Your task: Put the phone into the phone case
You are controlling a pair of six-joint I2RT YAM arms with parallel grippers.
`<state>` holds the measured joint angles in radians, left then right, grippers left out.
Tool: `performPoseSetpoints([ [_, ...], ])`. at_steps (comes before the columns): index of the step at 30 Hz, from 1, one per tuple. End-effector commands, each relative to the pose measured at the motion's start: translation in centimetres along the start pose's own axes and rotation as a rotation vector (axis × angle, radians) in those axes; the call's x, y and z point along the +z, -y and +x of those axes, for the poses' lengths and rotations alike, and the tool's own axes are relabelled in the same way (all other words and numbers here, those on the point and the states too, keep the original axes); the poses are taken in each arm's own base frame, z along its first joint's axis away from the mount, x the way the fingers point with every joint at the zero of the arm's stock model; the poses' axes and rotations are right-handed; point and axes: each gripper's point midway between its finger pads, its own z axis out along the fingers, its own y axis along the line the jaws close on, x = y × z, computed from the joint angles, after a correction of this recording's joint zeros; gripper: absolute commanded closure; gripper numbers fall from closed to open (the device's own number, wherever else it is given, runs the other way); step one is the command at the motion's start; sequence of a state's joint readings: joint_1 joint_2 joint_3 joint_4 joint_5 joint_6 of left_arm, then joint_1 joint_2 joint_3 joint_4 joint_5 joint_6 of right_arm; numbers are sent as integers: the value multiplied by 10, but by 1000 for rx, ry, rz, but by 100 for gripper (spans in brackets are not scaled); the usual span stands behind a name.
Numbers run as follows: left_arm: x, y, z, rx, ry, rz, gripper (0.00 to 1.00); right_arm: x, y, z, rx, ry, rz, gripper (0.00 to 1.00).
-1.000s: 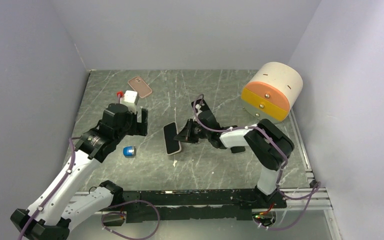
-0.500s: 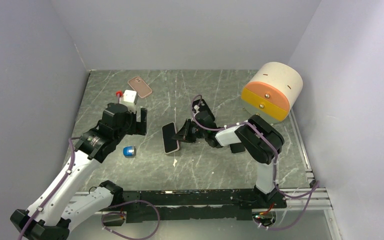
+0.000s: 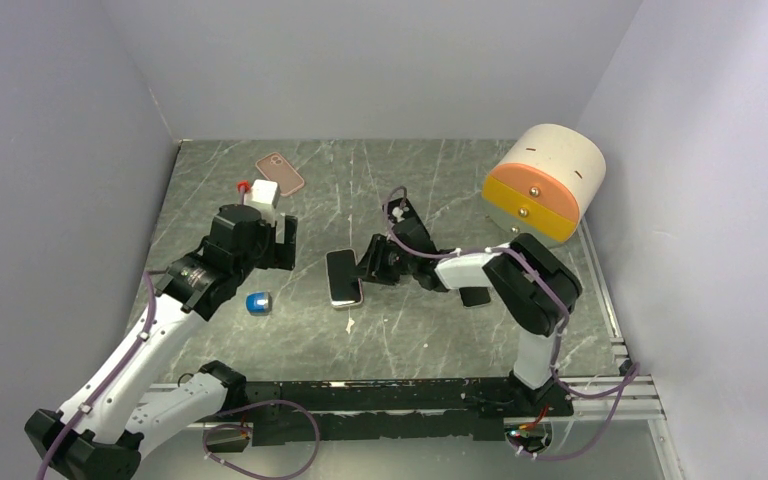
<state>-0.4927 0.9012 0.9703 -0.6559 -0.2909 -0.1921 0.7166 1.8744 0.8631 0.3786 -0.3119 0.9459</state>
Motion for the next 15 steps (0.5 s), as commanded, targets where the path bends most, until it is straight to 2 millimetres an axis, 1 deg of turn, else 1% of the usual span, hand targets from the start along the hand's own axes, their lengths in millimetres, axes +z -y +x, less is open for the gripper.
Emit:
performPoseSetpoints([
  [1,-2,-2,-11,-1,39,-11,6,-25,-16,-31,-64,94,13,54],
  [6,-2,-3,-11,0,38,-15,6,-53,-3,-46,-115,146,126,46],
  [9,-2,-3,-11,-1,42,-16,6,-73,5,-62,-171,205,224,39],
  [11,-2,-4,-11,-1,42,-17,6,-86,14,-74,-200,235,318,35],
  [12,-2,-3,-11,-1,42,-16,6,-93,23,-78,-211,247,378,32],
  [15,-2,-4,-12,-1,42,-18,6,-116,40,-93,-221,293,524,22],
])
